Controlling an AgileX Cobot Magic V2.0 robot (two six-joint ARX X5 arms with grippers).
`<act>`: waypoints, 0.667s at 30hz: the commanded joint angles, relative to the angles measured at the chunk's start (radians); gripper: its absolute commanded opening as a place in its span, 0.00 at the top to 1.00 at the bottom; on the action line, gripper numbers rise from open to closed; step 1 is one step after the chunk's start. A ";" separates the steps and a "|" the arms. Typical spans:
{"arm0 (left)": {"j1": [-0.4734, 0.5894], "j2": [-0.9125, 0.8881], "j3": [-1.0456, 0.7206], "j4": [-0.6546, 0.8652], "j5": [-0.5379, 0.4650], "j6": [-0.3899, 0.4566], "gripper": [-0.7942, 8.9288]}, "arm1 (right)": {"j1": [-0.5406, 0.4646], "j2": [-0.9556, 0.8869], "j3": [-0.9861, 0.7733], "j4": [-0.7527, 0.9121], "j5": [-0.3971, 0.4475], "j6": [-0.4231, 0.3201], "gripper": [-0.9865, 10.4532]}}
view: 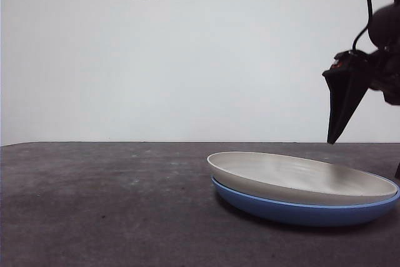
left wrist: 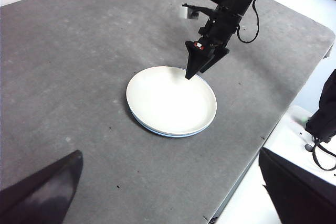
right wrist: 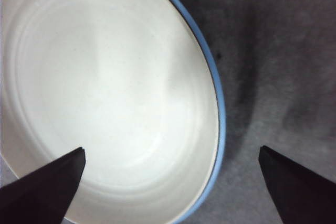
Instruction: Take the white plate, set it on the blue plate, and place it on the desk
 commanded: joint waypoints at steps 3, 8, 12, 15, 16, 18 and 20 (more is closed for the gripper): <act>-0.005 0.005 0.013 0.012 -0.002 -0.005 0.27 | 0.002 0.043 -0.002 0.025 -0.018 -0.016 0.46; -0.005 0.005 0.013 0.012 -0.002 -0.005 0.27 | 0.002 0.077 -0.002 0.033 -0.026 -0.018 0.47; -0.005 0.005 0.013 0.012 -0.002 -0.005 0.27 | 0.003 0.096 -0.002 0.048 -0.055 -0.018 0.57; -0.005 0.005 0.013 0.012 -0.002 -0.005 0.27 | 0.003 0.097 -0.002 0.054 -0.054 -0.018 0.69; -0.005 0.005 0.013 0.012 -0.002 -0.005 0.27 | 0.002 0.098 -0.002 0.053 -0.052 -0.018 0.72; -0.005 0.005 0.013 0.012 -0.002 -0.005 0.27 | 0.000 0.101 -0.002 0.050 -0.040 -0.017 0.76; -0.005 0.005 0.013 0.012 -0.002 -0.005 0.27 | -0.002 0.109 -0.002 0.045 -0.027 -0.017 0.77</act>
